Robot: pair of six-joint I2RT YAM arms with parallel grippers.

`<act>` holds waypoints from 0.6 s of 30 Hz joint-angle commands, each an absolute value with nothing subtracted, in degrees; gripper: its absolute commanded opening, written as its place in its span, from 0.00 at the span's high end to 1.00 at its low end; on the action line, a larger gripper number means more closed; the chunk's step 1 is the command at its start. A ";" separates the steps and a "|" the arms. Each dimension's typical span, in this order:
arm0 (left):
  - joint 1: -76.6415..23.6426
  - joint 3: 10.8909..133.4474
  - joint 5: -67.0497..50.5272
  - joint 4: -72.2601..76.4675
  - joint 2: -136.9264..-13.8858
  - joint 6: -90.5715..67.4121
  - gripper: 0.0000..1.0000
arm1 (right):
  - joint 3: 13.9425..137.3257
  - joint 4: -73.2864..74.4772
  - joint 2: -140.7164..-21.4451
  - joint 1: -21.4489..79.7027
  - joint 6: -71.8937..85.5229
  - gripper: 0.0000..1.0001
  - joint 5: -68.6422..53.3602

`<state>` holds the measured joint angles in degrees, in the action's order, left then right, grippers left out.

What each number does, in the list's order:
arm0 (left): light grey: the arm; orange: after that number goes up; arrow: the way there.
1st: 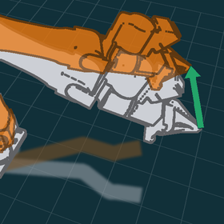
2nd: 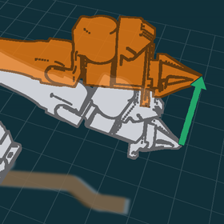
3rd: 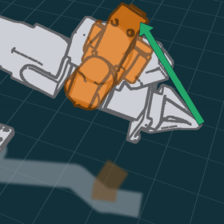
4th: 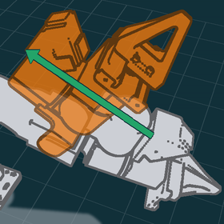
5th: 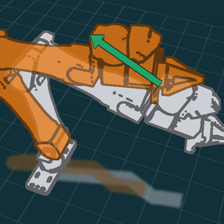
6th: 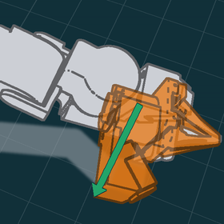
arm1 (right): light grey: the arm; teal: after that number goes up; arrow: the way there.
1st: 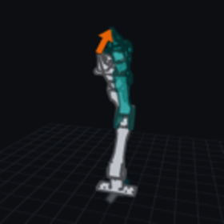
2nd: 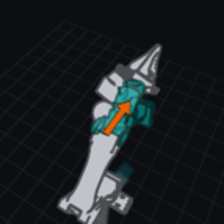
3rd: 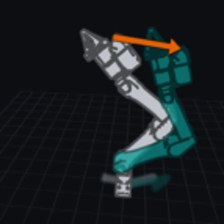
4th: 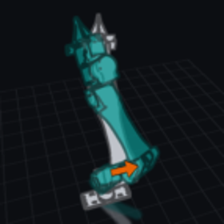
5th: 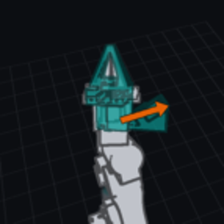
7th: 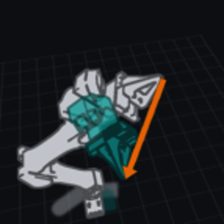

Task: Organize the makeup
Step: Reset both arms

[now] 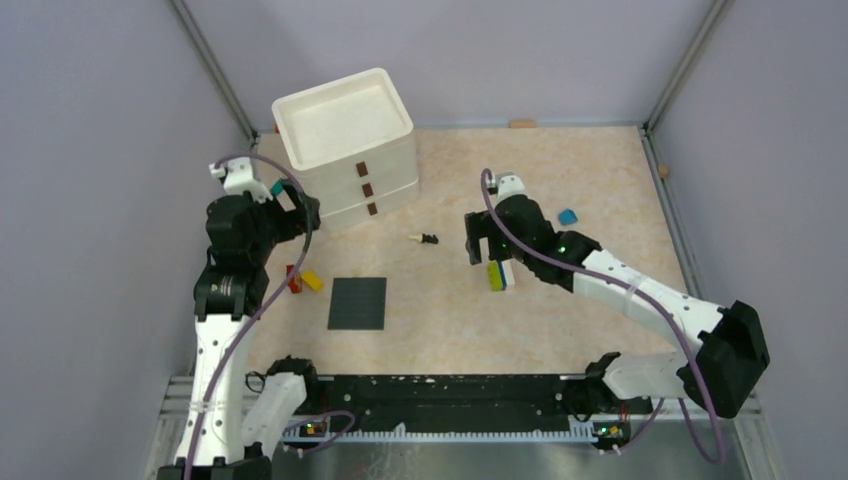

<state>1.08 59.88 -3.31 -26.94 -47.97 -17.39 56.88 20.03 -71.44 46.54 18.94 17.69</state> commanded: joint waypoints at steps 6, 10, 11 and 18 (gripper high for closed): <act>1.15 47.57 -6.04 -31.81 -38.99 -14.93 0.01 | 55.03 28.55 -69.08 28.08 28.35 0.09 -4.58; 1.14 47.83 -7.32 -30.52 -38.98 -14.19 0.01 | 55.09 27.22 -63.96 23.10 30.88 0.08 -5.62; 1.14 47.62 -7.23 -30.35 -39.13 -13.99 0.01 | 54.92 26.32 -62.20 22.16 30.32 0.08 -6.09; 1.14 54.93 -6.14 -33.42 -44.12 -14.82 0.01 | 60.92 35.87 -61.12 16.48 26.12 0.07 -3.62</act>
